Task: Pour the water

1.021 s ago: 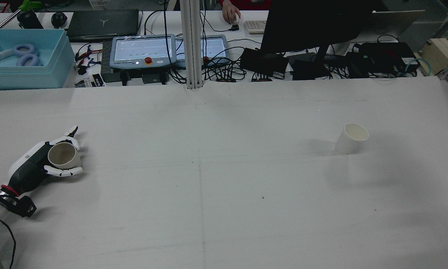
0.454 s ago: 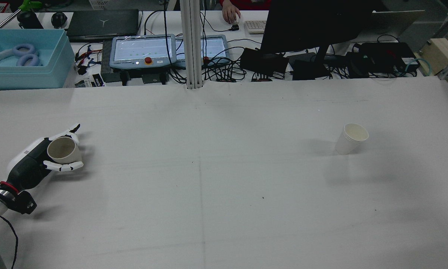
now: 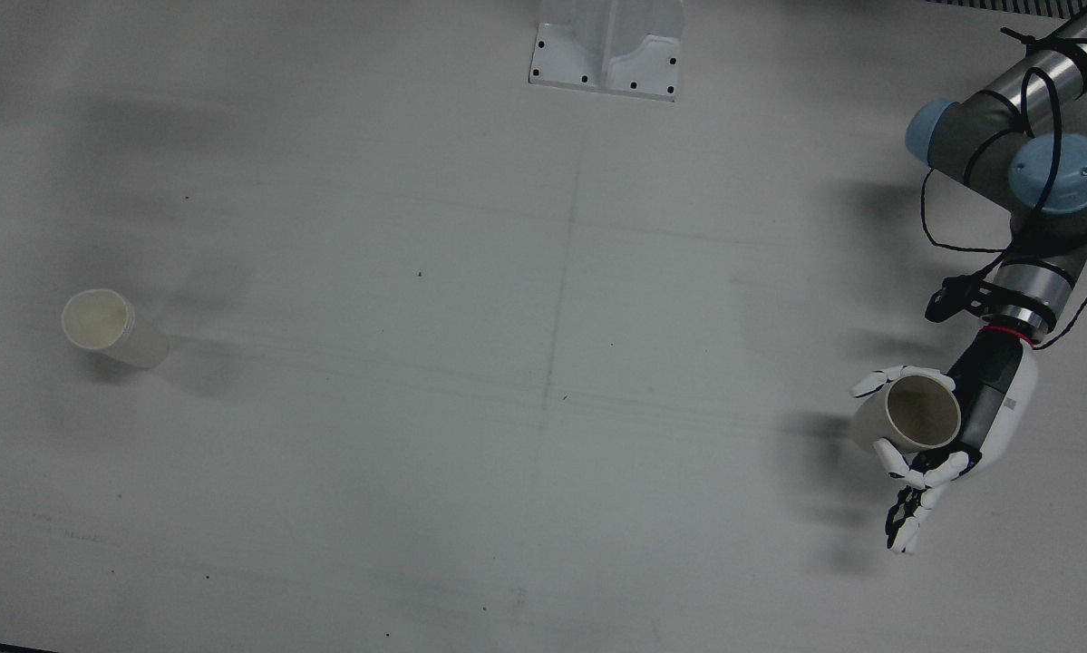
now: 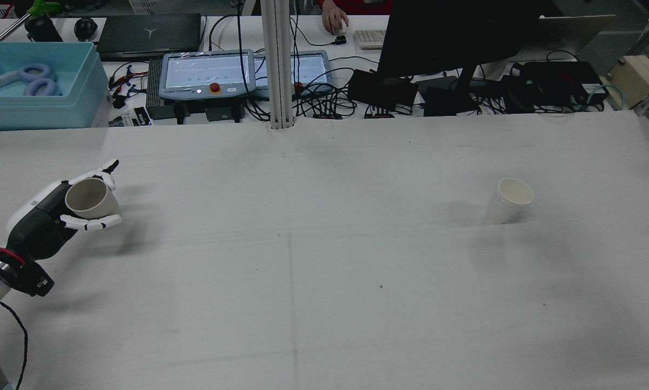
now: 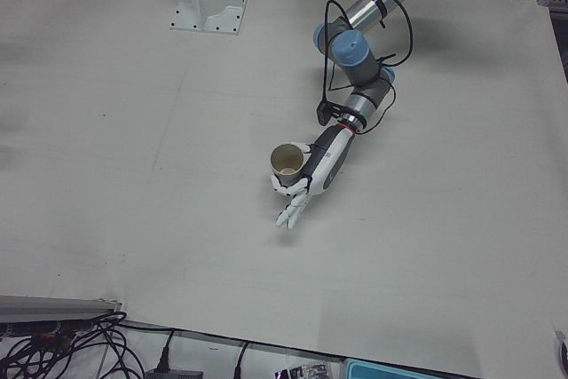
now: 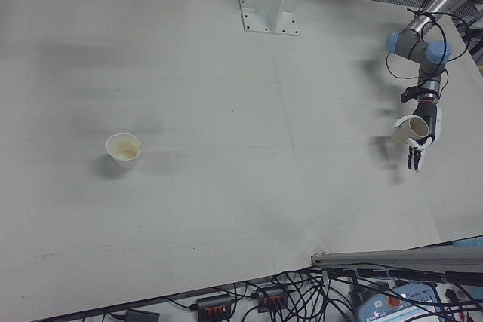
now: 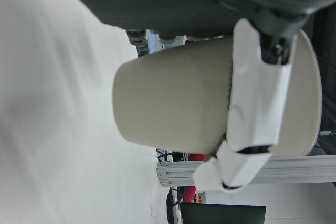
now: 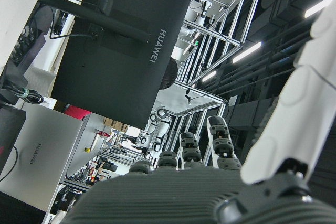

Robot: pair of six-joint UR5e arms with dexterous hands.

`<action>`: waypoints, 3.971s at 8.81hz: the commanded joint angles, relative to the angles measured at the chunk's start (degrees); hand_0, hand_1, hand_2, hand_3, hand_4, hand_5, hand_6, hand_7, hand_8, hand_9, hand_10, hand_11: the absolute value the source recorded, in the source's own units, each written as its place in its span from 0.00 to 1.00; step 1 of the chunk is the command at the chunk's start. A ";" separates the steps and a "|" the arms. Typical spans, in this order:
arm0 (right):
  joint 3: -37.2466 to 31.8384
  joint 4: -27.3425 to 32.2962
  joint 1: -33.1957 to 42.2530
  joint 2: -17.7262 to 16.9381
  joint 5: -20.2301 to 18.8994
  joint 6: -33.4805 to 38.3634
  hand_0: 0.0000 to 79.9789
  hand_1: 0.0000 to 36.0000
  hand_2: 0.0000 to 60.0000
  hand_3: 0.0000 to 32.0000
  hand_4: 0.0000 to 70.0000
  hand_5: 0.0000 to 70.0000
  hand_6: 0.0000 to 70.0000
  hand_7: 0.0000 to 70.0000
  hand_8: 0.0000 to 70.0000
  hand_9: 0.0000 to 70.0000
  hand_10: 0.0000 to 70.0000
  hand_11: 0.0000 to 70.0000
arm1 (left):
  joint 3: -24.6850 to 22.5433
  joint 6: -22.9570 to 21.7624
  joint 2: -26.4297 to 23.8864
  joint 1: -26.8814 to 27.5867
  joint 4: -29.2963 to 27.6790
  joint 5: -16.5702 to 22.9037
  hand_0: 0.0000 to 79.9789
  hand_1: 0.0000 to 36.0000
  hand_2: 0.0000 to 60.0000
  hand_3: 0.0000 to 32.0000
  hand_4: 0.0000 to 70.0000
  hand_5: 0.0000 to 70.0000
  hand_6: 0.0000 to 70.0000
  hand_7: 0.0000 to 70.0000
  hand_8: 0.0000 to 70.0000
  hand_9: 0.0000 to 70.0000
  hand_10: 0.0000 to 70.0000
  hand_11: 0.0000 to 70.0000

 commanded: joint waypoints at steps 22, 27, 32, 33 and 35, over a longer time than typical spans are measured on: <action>-24.08 21.23 -35.44 15.25 18.88 -13.65 0.63 0.31 0.00 0.00 0.11 0.18 0.02 0.13 0.00 0.01 0.00 0.00 | -3.70 -0.77 -3.74 -5.49 5.07 1.77 0.78 1.00 1.00 0.00 0.46 1.00 0.08 0.11 0.00 0.00 0.00 0.06; -23.71 21.05 -36.85 15.25 19.05 -15.07 0.66 0.38 0.00 0.00 0.16 0.20 0.06 0.18 0.00 0.02 0.00 0.00 | -3.70 -0.77 -3.74 -5.76 4.71 1.77 0.77 1.00 1.00 0.00 0.45 1.00 0.07 0.11 0.00 0.00 0.01 0.06; -23.62 21.05 -39.48 15.25 23.52 -15.86 0.68 0.43 0.00 0.00 0.15 0.20 0.06 0.18 0.00 0.02 0.00 0.00 | -4.05 -0.77 -3.74 -6.37 4.71 2.03 0.79 1.00 1.00 0.00 0.45 1.00 0.07 0.11 0.00 0.00 0.00 0.06; -23.10 20.87 -39.75 15.25 24.32 -15.95 0.68 0.44 0.00 0.00 0.16 0.21 0.06 0.19 0.00 0.02 0.00 0.00 | -3.97 -0.77 -3.74 -6.37 4.63 2.12 0.79 1.00 1.00 0.00 0.45 1.00 0.07 0.11 0.00 0.00 0.00 0.06; -22.75 19.47 -39.84 15.33 24.41 -15.69 0.68 0.43 0.00 0.00 0.16 0.21 0.06 0.19 0.00 0.02 0.00 0.00 | -3.97 -0.77 -3.74 -6.46 4.54 2.21 0.79 1.00 1.00 0.00 0.46 1.00 0.08 0.11 0.00 0.00 0.01 0.06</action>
